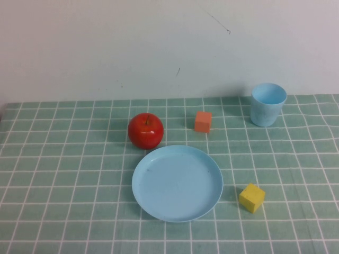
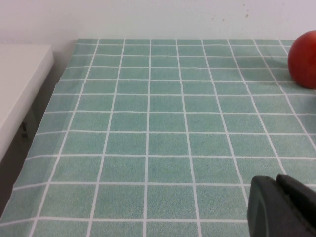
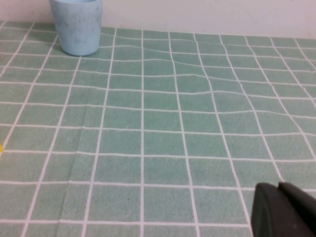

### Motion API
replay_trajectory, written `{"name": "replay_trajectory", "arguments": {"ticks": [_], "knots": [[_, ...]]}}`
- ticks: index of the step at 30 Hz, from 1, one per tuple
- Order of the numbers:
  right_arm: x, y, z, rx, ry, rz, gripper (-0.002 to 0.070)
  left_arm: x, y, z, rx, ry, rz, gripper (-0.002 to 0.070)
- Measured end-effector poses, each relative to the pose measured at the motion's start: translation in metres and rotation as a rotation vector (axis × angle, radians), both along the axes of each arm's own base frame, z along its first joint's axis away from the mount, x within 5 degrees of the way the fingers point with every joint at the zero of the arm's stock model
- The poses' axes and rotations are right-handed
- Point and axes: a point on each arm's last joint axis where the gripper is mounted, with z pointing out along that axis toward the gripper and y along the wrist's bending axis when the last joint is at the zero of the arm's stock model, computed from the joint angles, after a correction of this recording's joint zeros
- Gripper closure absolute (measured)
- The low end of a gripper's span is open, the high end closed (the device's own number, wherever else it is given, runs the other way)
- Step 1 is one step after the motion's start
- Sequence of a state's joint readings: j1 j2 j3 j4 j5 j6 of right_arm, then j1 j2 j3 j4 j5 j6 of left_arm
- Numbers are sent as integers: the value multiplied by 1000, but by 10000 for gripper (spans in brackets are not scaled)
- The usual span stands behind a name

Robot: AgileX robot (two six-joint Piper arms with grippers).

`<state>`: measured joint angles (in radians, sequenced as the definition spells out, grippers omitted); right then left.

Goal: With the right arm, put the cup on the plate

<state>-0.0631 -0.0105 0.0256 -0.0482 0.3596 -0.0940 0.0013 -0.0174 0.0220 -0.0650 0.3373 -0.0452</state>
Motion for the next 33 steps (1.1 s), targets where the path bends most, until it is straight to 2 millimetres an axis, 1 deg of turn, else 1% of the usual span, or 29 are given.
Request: {"name": "replay_trajectory", "arguments": {"ticks": [7,11,14,17,21,24,28,33], "knots": [[0,-1,0,-23,-4,-1,679,0,0,0,0,0,0,678],[2,-2,7,-85,-86,1,679,0,0,0,0,0,0,678],[5,-2,19,-147,-218,14,679,0,0,0,0,0,0,678],[5,1,37,-183,-410,36,679,0,0,0,0,0,0,678],[-1,7,63,-209,-714,74,679,0,0,0,0,0,0,678],[-7,10,76,-220,-874,94,679,0,0,0,0,0,0,678],[-15,13,87,-229,-1020,113,679,0,0,0,0,0,0,678],[-21,15,94,-233,-1131,126,679,0,0,0,0,0,0,678]]}}
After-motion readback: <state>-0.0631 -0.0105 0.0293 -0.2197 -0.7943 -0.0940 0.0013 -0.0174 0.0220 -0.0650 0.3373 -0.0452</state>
